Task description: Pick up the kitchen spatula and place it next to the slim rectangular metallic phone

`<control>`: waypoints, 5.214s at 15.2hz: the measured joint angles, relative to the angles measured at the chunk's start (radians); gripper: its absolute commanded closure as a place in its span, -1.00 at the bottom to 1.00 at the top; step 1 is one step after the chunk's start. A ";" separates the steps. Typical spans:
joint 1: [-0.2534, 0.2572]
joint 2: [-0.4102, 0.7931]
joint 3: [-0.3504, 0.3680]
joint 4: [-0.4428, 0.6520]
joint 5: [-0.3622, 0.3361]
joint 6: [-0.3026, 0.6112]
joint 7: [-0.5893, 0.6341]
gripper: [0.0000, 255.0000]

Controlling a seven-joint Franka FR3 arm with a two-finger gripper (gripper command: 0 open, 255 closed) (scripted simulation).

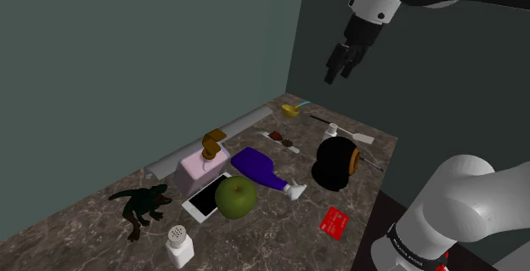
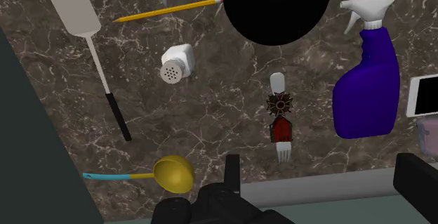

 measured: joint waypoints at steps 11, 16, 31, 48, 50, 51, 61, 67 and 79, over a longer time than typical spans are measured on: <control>-0.043 0.059 -0.153 -0.149 -0.078 0.166 -0.194 -1.00; -0.068 0.143 -0.244 -0.190 -0.119 0.272 -0.305 -1.00; -0.093 0.566 -0.506 -0.127 -0.101 0.570 -0.669 -1.00; -0.084 0.666 -0.528 -0.158 -0.047 0.692 -0.725 1.00; -0.084 0.666 -0.528 -0.158 -0.047 0.692 -0.725 1.00; -0.084 0.666 -0.528 -0.158 -0.047 0.692 -0.725 1.00; -0.088 0.624 -0.522 -0.138 -0.073 0.634 -0.703 1.00; -0.094 0.572 -0.512 -0.100 -0.101 0.549 -0.681 1.00; -0.081 0.358 -0.392 -0.221 -0.164 0.461 -0.501 1.00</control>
